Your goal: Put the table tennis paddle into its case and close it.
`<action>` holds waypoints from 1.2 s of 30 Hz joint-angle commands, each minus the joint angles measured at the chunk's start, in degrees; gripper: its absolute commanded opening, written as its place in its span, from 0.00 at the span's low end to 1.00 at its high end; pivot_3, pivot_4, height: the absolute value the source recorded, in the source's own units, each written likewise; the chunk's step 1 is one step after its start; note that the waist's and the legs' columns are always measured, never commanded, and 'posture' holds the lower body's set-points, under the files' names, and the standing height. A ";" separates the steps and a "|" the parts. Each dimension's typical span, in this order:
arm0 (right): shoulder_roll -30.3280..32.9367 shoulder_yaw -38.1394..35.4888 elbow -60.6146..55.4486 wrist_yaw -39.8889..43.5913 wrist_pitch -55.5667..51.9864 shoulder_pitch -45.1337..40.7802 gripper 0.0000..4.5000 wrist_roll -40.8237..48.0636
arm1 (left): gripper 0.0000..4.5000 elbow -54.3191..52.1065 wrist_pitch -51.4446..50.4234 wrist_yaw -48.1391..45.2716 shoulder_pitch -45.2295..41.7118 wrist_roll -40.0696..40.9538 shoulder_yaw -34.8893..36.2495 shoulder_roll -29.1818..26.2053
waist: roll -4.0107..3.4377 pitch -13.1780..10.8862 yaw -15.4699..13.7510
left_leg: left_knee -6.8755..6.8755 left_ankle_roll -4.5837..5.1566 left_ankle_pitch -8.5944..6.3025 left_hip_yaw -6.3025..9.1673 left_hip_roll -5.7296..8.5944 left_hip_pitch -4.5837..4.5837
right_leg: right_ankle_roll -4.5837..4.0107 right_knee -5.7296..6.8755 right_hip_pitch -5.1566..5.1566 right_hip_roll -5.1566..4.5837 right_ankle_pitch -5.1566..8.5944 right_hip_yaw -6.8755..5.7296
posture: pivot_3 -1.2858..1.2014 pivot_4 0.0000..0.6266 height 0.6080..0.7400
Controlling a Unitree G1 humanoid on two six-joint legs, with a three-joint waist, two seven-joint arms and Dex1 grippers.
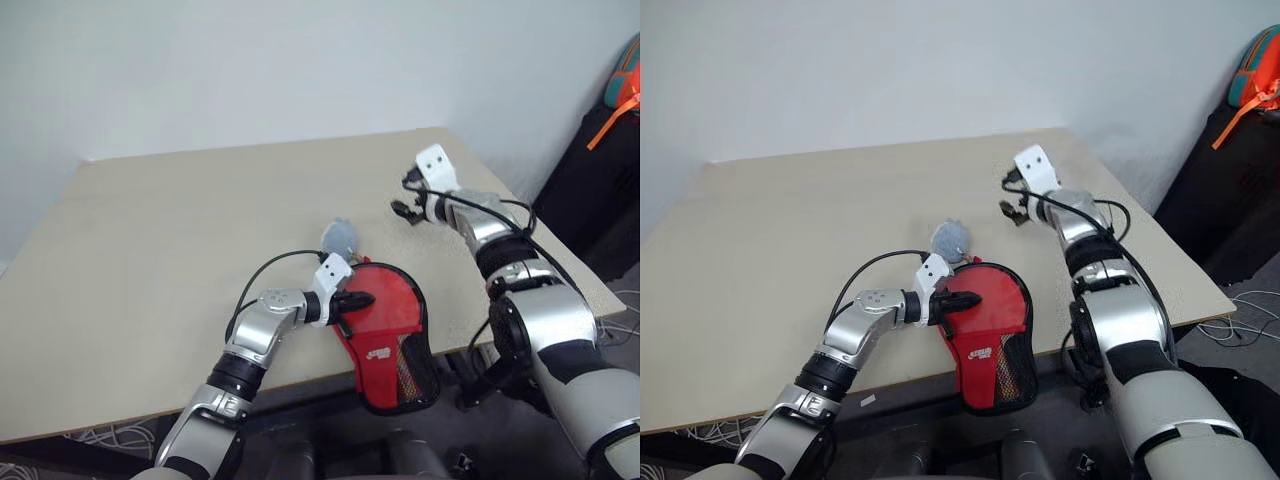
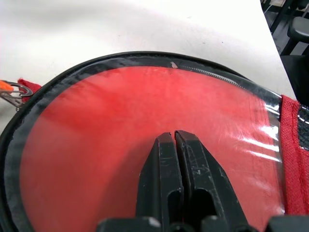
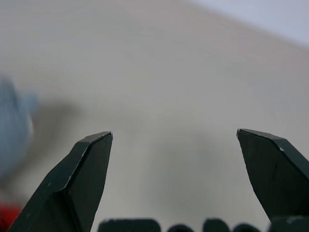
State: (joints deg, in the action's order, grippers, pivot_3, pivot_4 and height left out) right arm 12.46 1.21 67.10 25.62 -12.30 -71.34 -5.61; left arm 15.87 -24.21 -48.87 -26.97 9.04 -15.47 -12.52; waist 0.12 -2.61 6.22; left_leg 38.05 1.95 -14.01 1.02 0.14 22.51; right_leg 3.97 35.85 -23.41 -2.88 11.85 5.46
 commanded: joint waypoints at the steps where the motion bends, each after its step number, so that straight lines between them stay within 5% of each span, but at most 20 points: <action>1: -3.16 -1.87 2.87 -2.18 2.97 -3.69 0.99 1.69 | 0.00 -1.22 0.58 -0.24 -0.65 -0.09 -0.29 0.13 | 0.00 0.00 -0.03 | 0.00 0.00 0.00 0.00 0.00 0.00 | 0.00 0.00 0.01 0.00 0.00 0.00 | 0.52 0.00 1.00; 14: -13.44 -4.58 9.52 -5.15 3.68 -2.36 0.99 2.34 | 0.00 -7.03 -2.38 1.01 3.15 0.97 1.36 -2.21 | -0.01 0.00 0.08 | 0.00 -0.01 0.00 0.07 0.03 0.00 | 0.00 0.03 0.00 -0.03 -0.01 -0.02 | 0.52 0.00 1.00; 36: -15.87 -2.66 10.42 -7.13 1.85 0.72 0.99 -0.85 | 0.00 -7.63 -2.97 1.53 4.05 1.23 1.48 -3.83 | -0.02 0.01 0.10 | -0.01 -0.05 0.02 0.11 0.04 -0.01 | -0.01 0.04 0.01 -0.03 -0.01 -0.05 | 0.52 0.00 1.00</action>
State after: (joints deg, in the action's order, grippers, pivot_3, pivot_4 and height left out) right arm -3.65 -1.62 78.26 18.88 -10.34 -70.03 -5.78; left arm 8.54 -26.96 -47.23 -22.00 10.02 -14.33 -15.97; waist 0.10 -2.60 6.32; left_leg 38.04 1.90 -13.99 1.13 0.19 22.50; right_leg 3.97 35.89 -23.40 -2.91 11.85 5.41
